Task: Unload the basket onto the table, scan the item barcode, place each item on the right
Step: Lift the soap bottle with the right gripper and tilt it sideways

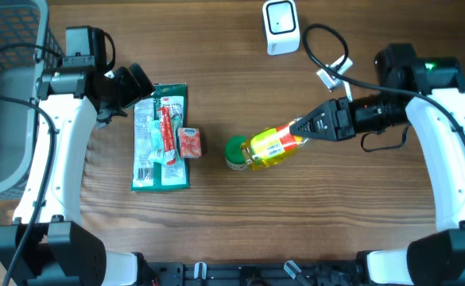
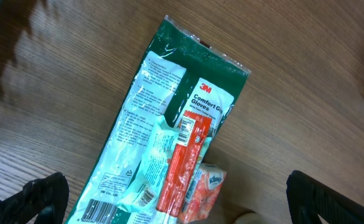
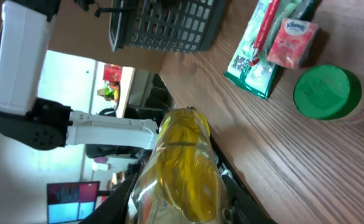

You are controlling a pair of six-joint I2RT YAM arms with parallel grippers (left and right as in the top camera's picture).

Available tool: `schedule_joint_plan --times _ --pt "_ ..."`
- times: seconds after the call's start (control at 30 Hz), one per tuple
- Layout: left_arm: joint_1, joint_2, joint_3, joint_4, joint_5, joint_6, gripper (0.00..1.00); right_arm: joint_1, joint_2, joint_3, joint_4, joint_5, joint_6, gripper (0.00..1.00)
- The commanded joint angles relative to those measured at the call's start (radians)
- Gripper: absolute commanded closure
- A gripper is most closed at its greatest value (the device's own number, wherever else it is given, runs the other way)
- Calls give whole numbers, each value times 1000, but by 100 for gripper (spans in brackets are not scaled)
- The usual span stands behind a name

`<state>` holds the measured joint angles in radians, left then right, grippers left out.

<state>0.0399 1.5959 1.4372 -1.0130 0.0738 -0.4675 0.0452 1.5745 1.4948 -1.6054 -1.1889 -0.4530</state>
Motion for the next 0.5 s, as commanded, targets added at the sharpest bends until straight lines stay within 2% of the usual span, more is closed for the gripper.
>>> schedule_joint_plan --times 0.0,0.13,0.47 --pt "4 0 3 0 4 19 0 27 -79 -40 -3 -68 -34 73" --pt "4 0 3 0 4 19 0 57 -160 -81 0 -69 -15 72" --pt "4 0 3 0 4 19 0 58 -161 -81 19 -69 37 71"
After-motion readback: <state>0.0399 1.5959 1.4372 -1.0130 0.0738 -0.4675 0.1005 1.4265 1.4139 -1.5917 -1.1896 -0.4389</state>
